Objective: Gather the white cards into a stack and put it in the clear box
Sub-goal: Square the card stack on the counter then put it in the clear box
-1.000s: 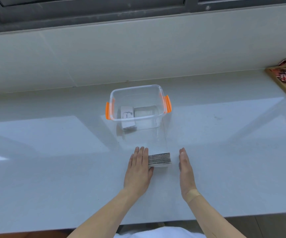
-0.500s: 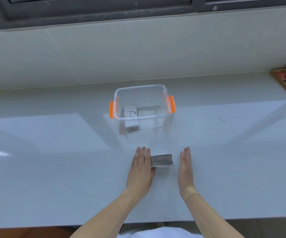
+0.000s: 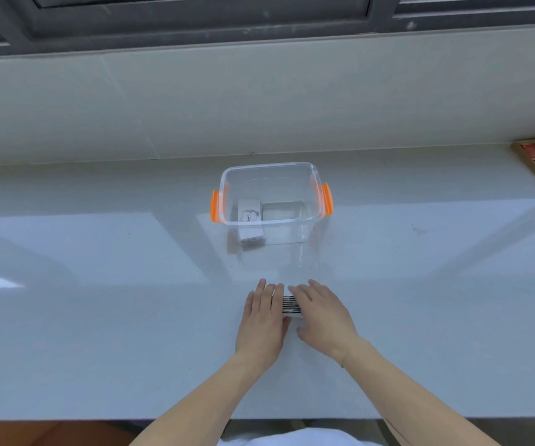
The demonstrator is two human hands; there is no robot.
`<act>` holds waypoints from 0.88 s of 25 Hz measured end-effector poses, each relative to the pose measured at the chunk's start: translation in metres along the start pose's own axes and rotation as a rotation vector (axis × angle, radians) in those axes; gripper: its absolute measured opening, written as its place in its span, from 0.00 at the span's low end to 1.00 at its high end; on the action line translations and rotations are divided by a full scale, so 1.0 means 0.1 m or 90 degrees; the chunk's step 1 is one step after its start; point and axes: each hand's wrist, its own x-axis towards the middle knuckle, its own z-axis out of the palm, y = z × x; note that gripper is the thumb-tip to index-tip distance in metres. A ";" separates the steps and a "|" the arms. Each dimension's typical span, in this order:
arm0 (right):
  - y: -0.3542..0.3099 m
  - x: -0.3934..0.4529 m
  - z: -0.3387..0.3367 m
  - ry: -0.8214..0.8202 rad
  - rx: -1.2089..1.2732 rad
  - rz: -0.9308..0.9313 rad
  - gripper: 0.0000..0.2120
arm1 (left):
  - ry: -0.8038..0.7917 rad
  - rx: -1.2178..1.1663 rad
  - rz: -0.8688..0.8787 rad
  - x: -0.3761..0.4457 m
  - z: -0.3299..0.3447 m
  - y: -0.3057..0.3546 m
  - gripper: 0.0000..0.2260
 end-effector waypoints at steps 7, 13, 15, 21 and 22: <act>-0.16 0.21 -0.11 0.027 -0.136 -0.021 0.15 | -0.062 -0.130 -0.001 0.05 -0.10 -0.10 0.24; -0.13 0.02 -0.08 0.108 0.513 0.114 0.15 | 0.040 -0.474 -0.016 0.11 -0.50 -0.18 0.26; -0.20 -0.04 0.05 0.141 0.655 0.145 0.18 | 0.042 -0.352 0.088 0.13 -0.58 -0.11 0.25; -0.25 -0.03 0.12 0.143 0.492 0.162 0.19 | 0.052 -0.176 0.156 0.02 -0.46 -0.07 0.28; -0.27 -0.02 0.10 0.136 0.463 0.154 0.18 | 0.050 -0.145 0.143 0.00 -0.46 -0.11 0.28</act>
